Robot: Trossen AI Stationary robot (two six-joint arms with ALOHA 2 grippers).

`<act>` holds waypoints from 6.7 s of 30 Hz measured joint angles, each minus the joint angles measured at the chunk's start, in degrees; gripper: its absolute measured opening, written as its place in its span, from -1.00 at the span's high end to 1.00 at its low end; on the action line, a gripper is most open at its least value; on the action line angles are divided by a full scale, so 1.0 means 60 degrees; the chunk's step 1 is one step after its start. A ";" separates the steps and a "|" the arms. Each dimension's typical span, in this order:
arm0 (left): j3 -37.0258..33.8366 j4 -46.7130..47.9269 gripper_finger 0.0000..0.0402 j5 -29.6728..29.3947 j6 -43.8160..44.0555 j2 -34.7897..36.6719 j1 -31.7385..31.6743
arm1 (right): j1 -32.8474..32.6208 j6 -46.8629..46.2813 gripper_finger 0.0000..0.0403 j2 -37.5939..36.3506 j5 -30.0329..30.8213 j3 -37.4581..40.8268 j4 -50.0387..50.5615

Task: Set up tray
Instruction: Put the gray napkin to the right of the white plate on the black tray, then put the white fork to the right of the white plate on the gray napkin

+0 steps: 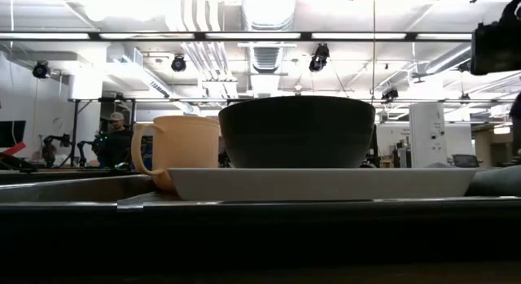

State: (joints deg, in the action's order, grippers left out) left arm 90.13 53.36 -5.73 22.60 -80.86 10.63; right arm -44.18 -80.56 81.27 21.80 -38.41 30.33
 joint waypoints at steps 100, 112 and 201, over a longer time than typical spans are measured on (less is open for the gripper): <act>-0.2506 -0.3549 0.71 0.1439 0.0316 0.1935 -0.0164 | 1.0944 0.7841 0.84 0.2642 -0.3085 -0.2526 0.0700; -0.2339 -0.5113 0.71 0.1481 -0.1371 0.2000 -0.0353 | 1.0314 0.8748 0.84 -0.1381 -0.4366 -0.4387 0.1588; -0.1997 -0.9899 0.91 0.4287 -0.1745 0.1297 -0.0331 | 0.5621 0.9739 0.02 0.1433 -0.4895 -1.1213 -0.0769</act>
State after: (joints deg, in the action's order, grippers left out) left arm 78.15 -6.03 19.99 12.13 -73.08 8.64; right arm -10.45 -22.13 89.86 -7.57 -105.69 25.71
